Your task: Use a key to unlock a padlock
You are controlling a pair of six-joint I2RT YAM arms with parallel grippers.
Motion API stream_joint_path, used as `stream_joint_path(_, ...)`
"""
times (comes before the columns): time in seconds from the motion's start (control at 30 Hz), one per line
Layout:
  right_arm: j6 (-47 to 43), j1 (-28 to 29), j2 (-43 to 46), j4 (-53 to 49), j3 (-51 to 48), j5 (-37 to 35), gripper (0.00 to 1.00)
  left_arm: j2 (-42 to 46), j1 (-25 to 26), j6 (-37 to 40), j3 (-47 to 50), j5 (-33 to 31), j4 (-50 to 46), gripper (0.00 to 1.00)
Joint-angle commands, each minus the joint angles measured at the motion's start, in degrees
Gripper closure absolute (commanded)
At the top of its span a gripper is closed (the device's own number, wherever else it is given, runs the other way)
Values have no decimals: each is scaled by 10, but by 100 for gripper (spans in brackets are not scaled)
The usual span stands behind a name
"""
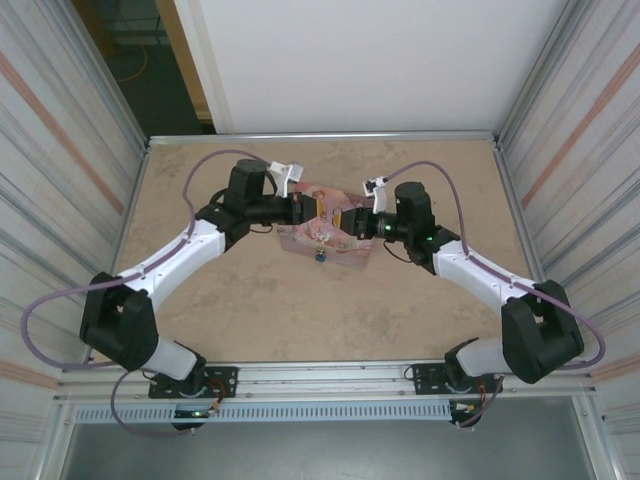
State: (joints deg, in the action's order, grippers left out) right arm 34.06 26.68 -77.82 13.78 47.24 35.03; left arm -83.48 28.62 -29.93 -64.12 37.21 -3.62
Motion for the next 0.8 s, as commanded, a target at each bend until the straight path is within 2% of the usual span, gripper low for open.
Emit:
stream_joint_path(0.0,8,-9,22,14,-5,58,73,36,-10,35,-3,41,4,100)
stream_joint_path(0.23,40,-3,21,96,-8,123,59,62,-17,78,-9,70,-30,100)
stream_joint_path(0.33,43,12,12,115,2,137,56,64,-17,84,-12,79,-35,100)
stream_joint_path(0.47,38,31,-1,116,23,141,56,64,-17,81,-11,86,-31,100)
stream_joint_path(0.77,43,49,-25,119,49,133,66,69,-17,79,-2,88,-26,100)
